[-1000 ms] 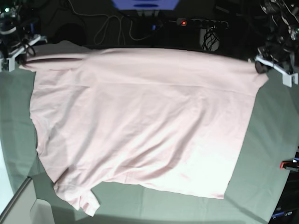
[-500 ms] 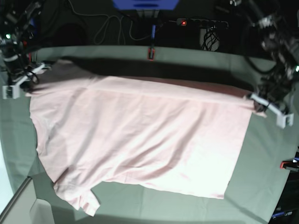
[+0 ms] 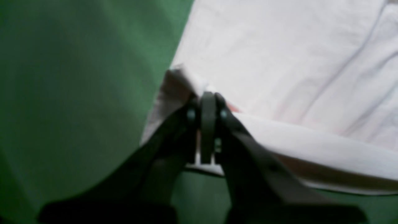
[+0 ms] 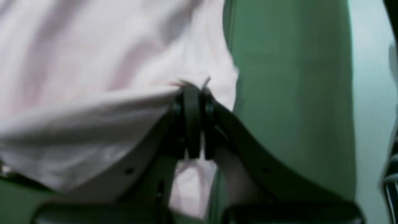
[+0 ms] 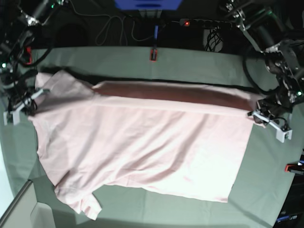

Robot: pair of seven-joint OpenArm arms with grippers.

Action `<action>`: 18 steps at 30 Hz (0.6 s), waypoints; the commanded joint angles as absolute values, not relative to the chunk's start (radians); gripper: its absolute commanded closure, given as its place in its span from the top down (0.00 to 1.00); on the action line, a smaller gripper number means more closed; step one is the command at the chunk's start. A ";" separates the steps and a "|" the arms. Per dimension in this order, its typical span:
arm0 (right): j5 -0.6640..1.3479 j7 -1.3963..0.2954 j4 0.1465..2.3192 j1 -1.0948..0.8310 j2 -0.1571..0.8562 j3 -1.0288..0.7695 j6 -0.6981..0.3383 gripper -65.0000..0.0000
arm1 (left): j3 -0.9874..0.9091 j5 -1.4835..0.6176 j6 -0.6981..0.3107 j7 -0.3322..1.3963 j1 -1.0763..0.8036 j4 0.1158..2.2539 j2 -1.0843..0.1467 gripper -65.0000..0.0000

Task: Layout the t-shirt on the table in an organized manner, then fold the t-shirt properly
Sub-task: 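Drag the held shirt edge with both grippers to straighten it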

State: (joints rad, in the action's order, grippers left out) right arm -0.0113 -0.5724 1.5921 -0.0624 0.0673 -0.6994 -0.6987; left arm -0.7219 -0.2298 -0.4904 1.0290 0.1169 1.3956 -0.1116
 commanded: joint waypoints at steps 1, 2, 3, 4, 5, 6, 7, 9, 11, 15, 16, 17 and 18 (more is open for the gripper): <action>-0.001 -0.553 1.589 -0.044 0.091 -0.700 -0.698 0.00 | -0.723 -0.248 -0.490 1.013 0.134 1.399 -0.139 0.01; -0.001 -0.553 1.572 -0.031 0.097 -0.699 -0.698 0.00 | -0.723 -0.248 -0.490 1.013 0.136 1.389 -0.139 0.01; -0.001 -0.553 1.554 -0.019 0.101 -0.687 -0.698 0.00 | -0.722 -0.248 -0.490 1.012 0.143 1.382 -0.140 0.01; -0.001 -0.553 1.537 -0.012 0.105 -0.674 -0.698 0.00 | -0.722 -0.245 -0.490 1.004 0.153 1.377 -0.143 0.01; -0.001 -0.553 1.523 -0.005 0.116 -0.661 -0.698 0.00 | -0.722 -0.243 -0.490 0.986 0.154 1.368 -0.143 0.01; -0.001 -0.553 1.508 -0.004 0.124 -0.644 -0.698 0.00 | -0.719 -0.243 -0.490 0.958 0.154 1.357 -0.143 0.01; -0.001 -0.552 1.497 -0.002 0.127 -0.625 -0.698 0.00 | -0.717 -0.246 -0.490 0.929 0.153 1.348 -0.143 0.01; -0.001 -0.552 1.492 -0.002 0.127 -0.605 -0.698 0.00 | -0.717 -0.246 -0.490 0.889 0.153 1.328 -0.143 0.01; -0.001 -0.552 1.491 -0.002 0.127 -0.602 -0.698 0.00 | -0.717 -0.245 -0.490 0.866 0.157 1.302 -0.143 0.01; -0.001 -0.552 1.489 0.015 0.127 -0.602 -0.698 0.00 | -0.710 -0.248 -0.490 0.832 0.163 1.241 -0.143 0.01; -0.001 -0.552 1.489 0.016 0.127 -0.602 -0.698 0.00 | -0.693 -0.248 -0.490 0.828 0.173 1.233 -0.147 0.01; -0.001 -0.552 1.489 0.018 0.127 -0.602 -0.698 0.00 | -0.677 -0.243 -0.490 0.826 0.179 1.227 -0.148 0.01; -0.001 -0.552 1.489 0.018 0.127 -0.602 -0.698 0.00 | -0.668 -0.240 -0.490 0.826 0.180 1.224 -0.148 0.01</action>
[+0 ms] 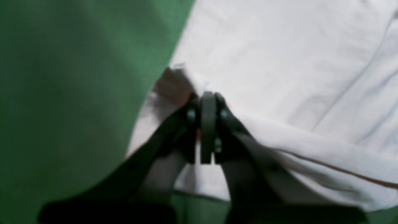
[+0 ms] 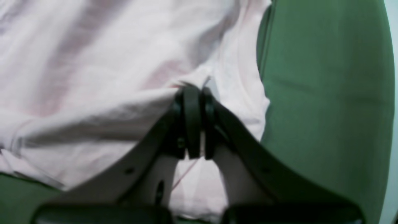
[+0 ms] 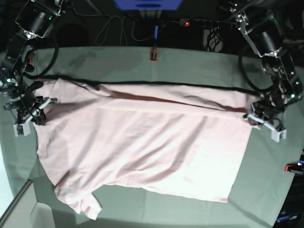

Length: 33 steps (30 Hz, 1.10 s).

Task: Layout the t-shirt on the table in an organized manner, then fold the t-shirt properly
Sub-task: 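Drag the held shirt edge with both grippers to straighten it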

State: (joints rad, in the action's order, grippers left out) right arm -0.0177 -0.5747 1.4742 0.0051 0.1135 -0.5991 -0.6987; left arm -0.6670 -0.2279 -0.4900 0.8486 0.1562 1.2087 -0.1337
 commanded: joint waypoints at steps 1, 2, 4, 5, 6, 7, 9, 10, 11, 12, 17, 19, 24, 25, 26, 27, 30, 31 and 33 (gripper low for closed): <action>-0.001 -0.552 1.489 0.018 0.128 -0.602 -0.698 0.00 | -0.664 -0.240 -0.490 0.828 0.180 1.224 -0.148 0.02; -0.001 -0.552 1.489 0.018 0.128 -0.602 -0.698 0.00 | -0.662 -0.240 -0.490 0.828 0.180 1.224 -0.150 0.02; -0.001 -0.555 1.489 0.018 0.147 -0.596 -0.698 0.00 | -0.662 -0.240 -0.487 0.834 0.182 1.221 -0.150 0.02; -0.001 -0.556 1.484 0.018 0.156 -0.581 -0.698 0.00 | -0.662 -0.239 -0.487 0.835 0.182 1.221 -0.150 0.03; -0.001 -0.561 1.477 0.018 0.165 -0.561 -0.698 0.04 | -0.659 -0.239 -0.487 0.837 0.182 1.221 -0.150 0.07; -0.001 -0.562 1.468 0.018 0.182 -0.542 -0.698 0.09 | -0.657 -0.239 -0.489 0.837 0.179 1.221 -0.157 0.13; -0.001 -0.562 1.455 0.016 0.200 -0.529 -0.698 0.19 | -0.657 -0.240 -0.487 0.837 0.177 1.221 -0.165 0.27; -0.001 -0.558 1.455 0.018 0.205 -0.529 -0.698 0.24 | -0.664 -0.243 -0.487 0.837 0.180 1.221 -0.168 0.33; -0.001 -0.555 1.455 0.018 0.205 -0.536 -0.698 0.27 | -0.665 -0.245 -0.486 0.837 0.182 1.221 -0.170 0.37; -0.001 -0.555 1.458 0.019 0.205 -0.544 -0.698 0.31 | -0.665 -0.245 -0.483 0.834 0.182 1.221 -0.170 0.39; -0.001 -0.555 1.465 0.051 0.199 -0.634 -0.698 0.47 | -0.688 -0.249 -0.479 0.837 0.179 1.256 -0.166 0.49; -0.001 -0.555 1.465 0.050 0.197 -0.682 -0.698 0.52 | -0.702 -0.249 -0.479 0.837 0.165 1.305 -0.159 0.49; 0.001 -0.553 1.465 -0.007 0.191 -0.754 -0.698 0.53 | -0.704 -0.249 -0.479 0.832 0.090 1.333 -0.159 0.49; 0.001 -0.553 1.465 -0.021 0.179 -0.763 -0.698 0.53 | -0.704 -0.249 -0.479 0.828 0.070 1.333 -0.160 0.49; 0.001 -0.553 1.468 -0.031 0.173 -0.774 -0.698 0.53 | -0.704 -0.249 -0.481 0.826 0.053 1.333 -0.165 0.49; 0.001 -0.553 1.478 -0.048 0.168 -0.788 -0.698 0.53 | -0.704 -0.249 -0.481 0.826 0.041 1.333 -0.165 0.49; 0.001 -0.553 1.508 -0.088 0.147 -0.799 -0.698 0.53 | -0.705 -0.249 -0.483 0.820 0.013 1.331 -0.160 0.49; 0.001 -0.553 1.520 -0.099 0.140 -0.799 -0.698 0.53 | -0.705 -0.249 -0.483 0.808 0.012 1.331 -0.159 0.49; 0.001 -0.553 1.541 -0.120 0.125 -0.796 -0.698 0.53 | -0.705 -0.249 -0.479 0.774 0.012 1.319 -0.148 0.49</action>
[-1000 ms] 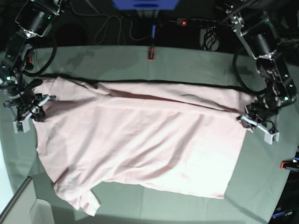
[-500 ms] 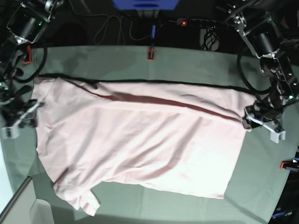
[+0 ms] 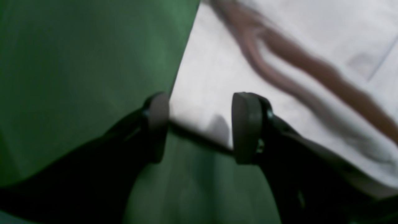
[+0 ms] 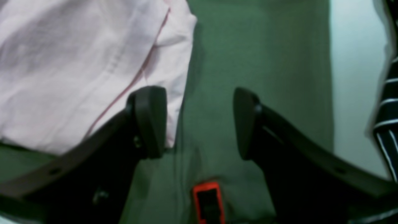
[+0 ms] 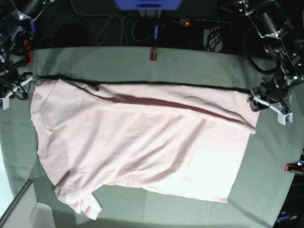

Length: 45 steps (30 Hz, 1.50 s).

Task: Layout the t-shirt on the table in an organized manner, then fold the t-shirt properly
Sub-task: 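Drag the held shirt edge with both grippers to straighten it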

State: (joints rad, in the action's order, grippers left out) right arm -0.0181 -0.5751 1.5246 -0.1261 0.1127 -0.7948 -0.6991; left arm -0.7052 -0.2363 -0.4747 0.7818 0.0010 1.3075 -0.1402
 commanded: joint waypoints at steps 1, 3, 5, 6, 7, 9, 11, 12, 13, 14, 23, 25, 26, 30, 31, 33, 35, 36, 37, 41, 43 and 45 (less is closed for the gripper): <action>0.001 -0.553 1.549 -0.130 0.120 -0.792 -0.698 0.53 | -0.705 -0.246 -0.479 0.760 0.015 1.302 -0.147 0.49; 0.001 -0.553 1.555 -0.143 0.111 -0.791 -0.698 0.53 | -0.705 -0.240 -0.478 0.742 0.021 1.262 -0.147 0.49; 0.001 -0.553 1.557 -0.156 0.105 -0.791 -0.698 0.53 | -0.704 -0.242 -0.478 0.727 0.030 1.213 -0.148 0.49; 0.001 -0.553 1.557 -0.166 0.105 -0.791 -0.698 0.53 | -0.704 -0.242 -0.478 0.722 0.033 1.199 -0.148 0.49; 0.001 -0.553 1.557 -0.177 0.105 -0.791 -0.698 0.53 | -0.704 -0.242 -0.478 0.720 0.033 1.191 -0.148 0.49; 0.001 -0.553 1.555 -0.191 0.102 -0.791 -0.698 0.53 | -0.708 -0.243 -0.478 0.720 0.027 1.190 -0.148 0.49; 0.001 -0.553 1.555 -0.206 0.101 -0.789 -0.698 0.53 | -0.746 -0.242 -0.478 0.720 0.025 1.190 -0.147 0.49; 0.001 -0.552 1.555 -0.213 0.101 -0.789 -0.698 0.53 | -0.769 -0.240 -0.478 0.720 0.028 1.188 -0.143 0.49; 0.001 -0.552 1.555 -0.214 0.101 -0.789 -0.698 0.53 | -0.789 -0.243 -0.478 0.728 0.030 1.190 -0.142 0.49; 0.001 -0.552 1.555 -0.217 0.101 -0.791 -0.698 0.53 | -0.805 -0.248 -0.478 0.730 0.030 1.193 -0.142 0.49; 0.001 -0.552 1.555 -0.219 0.101 -0.796 -0.698 0.53 | -0.865 -0.249 -0.483 0.731 -0.008 1.351 -0.139 0.49; 0.001 -0.552 1.555 -0.219 0.099 -0.792 -0.698 0.53 | -0.865 -0.249 -0.483 0.731 -0.005 1.326 -0.139 0.49; 0.001 -0.552 1.555 -0.219 0.099 -0.792 -0.698 0.53 | -0.862 -0.249 -0.483 0.731 0.005 1.307 -0.139 0.49; 0.001 -0.552 1.555 -0.219 0.099 -0.794 -0.698 0.53 | -0.829 -0.248 -0.481 0.720 0.015 1.202 -0.140 0.49; 0.001 -0.552 1.555 -0.219 0.099 -0.796 -0.698 0.53 | -0.822 -0.248 -0.481 0.720 0.021 1.184 -0.140 0.49; 0.001 -0.552 1.555 -0.219 0.101 -0.796 -0.698 0.53 | -0.814 -0.248 -0.483 0.720 0.039 1.152 -0.142 0.49; 0.001 -0.552 1.555 -0.219 0.102 -0.796 -0.698 0.53 | -0.814 -0.242 -0.483 0.720 0.042 1.135 -0.139 0.49; 0.001 -0.552 1.555 -0.219 0.102 -0.796 -0.698 0.53 | -0.814 -0.248 -0.484 0.720 0.042 1.132 -0.139 0.49; 0.001 -0.552 1.555 -0.219 0.102 -0.796 -0.698 0.53 | -0.814 -0.246 -0.486 0.720 0.042 1.127 -0.139 0.48; 0.001 -0.552 1.549 -0.231 0.101 -0.785 -0.698 0.53 | -0.814 -0.248 -0.487 0.720 0.042 1.122 -0.147 0.23; 0.001 -0.552 1.554 -0.237 0.101 -0.756 -0.698 0.53 | -0.819 -0.248 -0.487 0.720 0.042 1.122 -0.148 0.09; 0.001 -0.552 1.549 -0.245 0.104 -0.727 -0.698 0.53 | -0.819 -0.248 -0.487 0.727 0.042 1.125 -0.148 0.00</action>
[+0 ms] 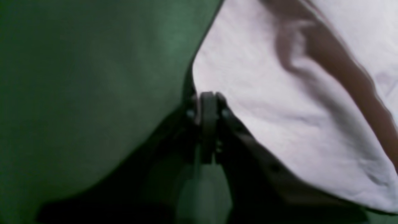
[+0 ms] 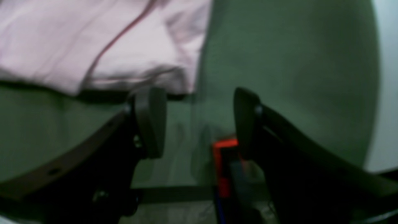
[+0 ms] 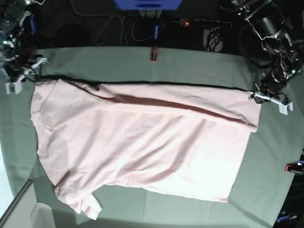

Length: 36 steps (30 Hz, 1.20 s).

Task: Layout the t-shirt on the table in an organized manner, then fold the t-shirt properly
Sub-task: 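Drag the held shirt edge with both grippers to straighten it, then lift the shirt edge with both grippers, shake, and lay it flat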

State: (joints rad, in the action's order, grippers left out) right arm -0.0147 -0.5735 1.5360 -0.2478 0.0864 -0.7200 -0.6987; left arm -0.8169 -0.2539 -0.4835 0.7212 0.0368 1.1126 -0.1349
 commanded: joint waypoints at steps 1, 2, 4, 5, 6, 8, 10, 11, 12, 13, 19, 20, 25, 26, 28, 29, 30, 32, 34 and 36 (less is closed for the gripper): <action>0.001 -0.552 1.547 -0.245 0.105 -0.713 -0.698 0.54 | -0.819 -0.248 -0.487 0.730 0.041 1.133 -0.150 0.00; 0.001 -0.552 1.546 -0.243 0.105 -0.705 -0.698 0.54 | -0.820 -0.249 -0.487 0.730 0.039 1.142 -0.150 0.01; 0.001 -0.552 1.544 -0.239 0.107 -0.704 -0.698 0.54 | -0.822 -0.249 -0.489 0.730 0.035 1.175 -0.153 0.00; 0.001 -0.552 1.541 -0.237 0.107 -0.704 -0.698 0.54 | -0.822 -0.249 -0.489 0.730 0.033 1.193 -0.157 0.00; 0.001 -0.552 1.538 -0.229 0.107 -0.702 -0.698 0.54 | -0.823 -0.249 -0.489 0.730 0.033 1.207 -0.162 0.00; 0.001 -0.552 1.529 -0.203 0.114 -0.702 -0.698 0.54 | -0.823 -0.249 -0.489 0.730 0.033 1.222 -0.163 0.00; 0.001 -0.552 1.494 -0.193 0.119 -0.702 -0.698 0.54 | -0.823 -0.249 -0.489 0.730 0.031 1.236 -0.165 0.00; 0.001 -0.552 1.481 -0.186 0.120 -0.700 -0.698 0.54 | -0.823 -0.249 -0.489 0.730 0.031 1.237 -0.170 0.00; 0.001 -0.552 1.468 -0.174 0.120 -0.700 -0.698 0.54 | -0.823 -0.249 -0.489 0.730 0.031 1.236 -0.179 0.00; 0.001 -0.552 1.454 -0.166 0.120 -0.700 -0.698 0.54 | -0.823 -0.249 -0.489 0.730 0.031 1.234 -0.182 0.00; 0.001 -0.552 1.374 -0.143 0.120 -0.700 -0.698 0.54 | -0.823 -0.249 -0.489 0.730 0.031 1.236 -0.180 0.00; 0.001 -0.552 1.359 -0.140 0.120 -0.700 -0.698 0.53 | -0.823 -0.249 -0.489 0.730 0.031 1.236 -0.179 0.00; 0.001 -0.552 1.342 -0.142 0.122 -0.700 -0.698 0.44 | -0.823 -0.249 -0.489 0.730 0.033 1.236 -0.182 0.00; 0.001 -0.552 1.342 -0.142 0.122 -0.700 -0.698 0.38 | -0.823 -0.249 -0.489 0.730 0.033 1.236 -0.182 0.00; 0.001 -0.553 1.342 -0.154 0.122 -0.700 -0.698 0.18 | -0.823 -0.249 -0.489 0.730 0.033 1.236 -0.182 0.00; 0.001 -0.553 1.343 -0.162 0.122 -0.700 -0.698 0.05 | -0.823 -0.249 -0.489 0.730 0.033 1.236 -0.182 0.00; 0.001 -0.555 1.345 -0.168 0.122 -0.700 -0.698 0.00 | -0.823 -0.249 -0.489 0.730 0.033 1.236 -0.183 0.00; 0.001 -0.556 1.349 -0.176 0.134 -0.700 -0.698 0.00 | -0.823 -0.249 -0.489 0.730 0.033 1.236 -0.183 0.00; 0.001 -0.558 1.377 -0.200 0.154 -0.700 -0.698 0.00 | -0.823 -0.248 -0.489 0.731 0.031 1.236 -0.183 0.00; 0.001 -0.562 1.435 -0.209 0.162 -0.708 -0.698 0.00 | -0.823 -0.248 -0.489 0.731 0.013 1.248 -0.186 0.00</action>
State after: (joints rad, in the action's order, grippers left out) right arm -0.0071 -0.5831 1.4147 -0.2192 0.1410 -0.6998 -0.7021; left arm -0.8185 -0.2428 -0.4919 0.7521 0.0101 1.2255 -0.1646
